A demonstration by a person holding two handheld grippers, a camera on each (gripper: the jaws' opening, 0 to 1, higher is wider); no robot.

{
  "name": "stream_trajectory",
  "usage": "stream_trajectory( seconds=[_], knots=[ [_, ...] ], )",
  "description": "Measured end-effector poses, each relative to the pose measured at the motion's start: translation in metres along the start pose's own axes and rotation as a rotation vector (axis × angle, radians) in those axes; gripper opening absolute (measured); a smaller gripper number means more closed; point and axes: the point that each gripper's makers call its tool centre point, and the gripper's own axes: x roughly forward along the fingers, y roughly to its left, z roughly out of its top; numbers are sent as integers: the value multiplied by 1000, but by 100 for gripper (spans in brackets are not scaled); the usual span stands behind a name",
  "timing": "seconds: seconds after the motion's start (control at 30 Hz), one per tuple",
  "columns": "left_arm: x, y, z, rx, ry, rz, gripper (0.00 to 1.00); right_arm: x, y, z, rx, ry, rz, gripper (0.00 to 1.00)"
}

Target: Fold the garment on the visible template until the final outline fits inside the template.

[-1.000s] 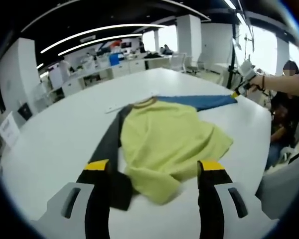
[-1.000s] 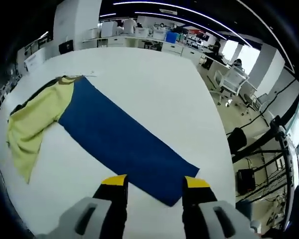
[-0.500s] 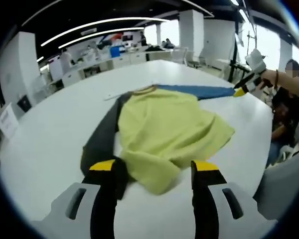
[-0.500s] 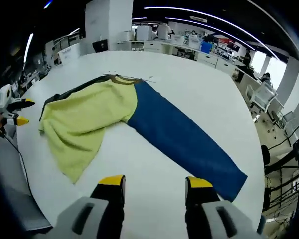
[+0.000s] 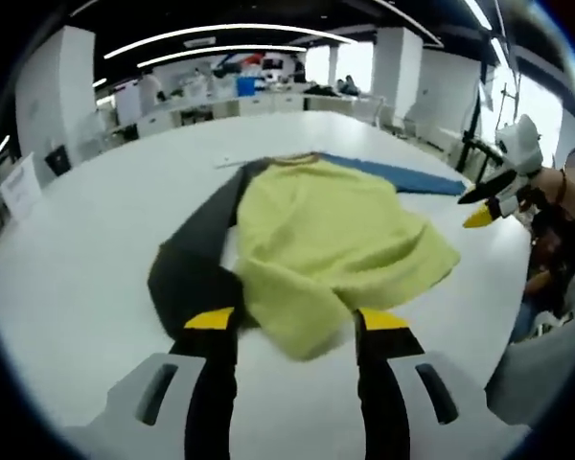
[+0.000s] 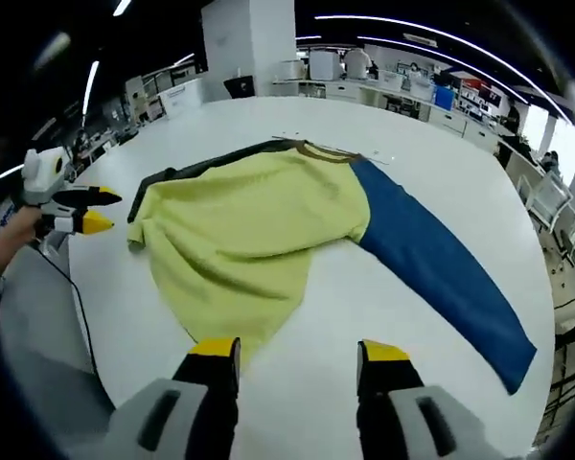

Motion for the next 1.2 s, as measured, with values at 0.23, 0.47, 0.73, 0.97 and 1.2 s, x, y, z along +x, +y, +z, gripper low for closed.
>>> stream_trajectory(
  seconds=[0.23,0.47,0.73,0.97,1.2],
  knots=[
    [4,4,-12,-61,35,2,39,16,25,-12,19,20,29,41],
    [12,0,-29,-169,85,-10,31,24,30,-18,90,12,-5,31],
    [20,-6,-37,-257,98,-11,22,32,37,-24,98,21,-36,24],
    [23,-9,-37,-381,80,-23,22,34,37,-22,123,5,-48,20],
    [30,-6,-41,-404,111,-6,16,35,39,-22,108,2,-65,17]
  ],
)
